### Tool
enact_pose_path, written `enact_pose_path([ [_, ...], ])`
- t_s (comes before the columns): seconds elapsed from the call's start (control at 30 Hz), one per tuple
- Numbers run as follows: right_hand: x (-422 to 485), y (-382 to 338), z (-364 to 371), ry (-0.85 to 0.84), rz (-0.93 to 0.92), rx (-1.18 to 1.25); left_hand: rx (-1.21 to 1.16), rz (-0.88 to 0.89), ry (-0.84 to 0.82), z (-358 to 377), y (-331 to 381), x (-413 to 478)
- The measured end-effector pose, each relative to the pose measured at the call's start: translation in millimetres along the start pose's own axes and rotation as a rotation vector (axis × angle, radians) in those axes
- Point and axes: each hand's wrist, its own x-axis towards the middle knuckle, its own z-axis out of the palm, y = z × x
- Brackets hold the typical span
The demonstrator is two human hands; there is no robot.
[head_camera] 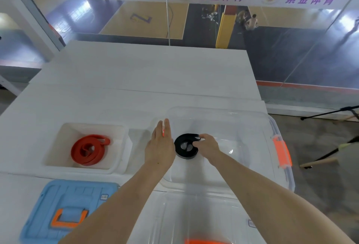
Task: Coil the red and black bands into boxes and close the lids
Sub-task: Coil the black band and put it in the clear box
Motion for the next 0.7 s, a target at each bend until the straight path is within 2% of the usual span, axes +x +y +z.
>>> enact_pose_path([
  [0.23,-69.3,-18.7,-28.3,0.030,-0.302,-0.418,0.097,0.025,-0.001,-18.4,5.0,-22.9],
  [0.33,-119.5,-15.7,-42.5,0.144,-0.486,-0.576,0.019,0.065,0.076,-22.5,7.7,-63.2],
  [0.43,-178.3,3.4,-51.4,0.267,-0.647,-0.629,-0.039,0.131,0.156,-17.0,1.8,-120.4],
  [0.57,-242.3,48.0,-55.7,0.397,-0.701,-0.656,-0.023,0.134,0.218,4.8,-9.7,-196.4],
  [0.7,-285.7,108.0,-52.4,0.440,-0.595,-0.646,0.004,0.132,0.097,32.9,-25.1,-245.9],
])
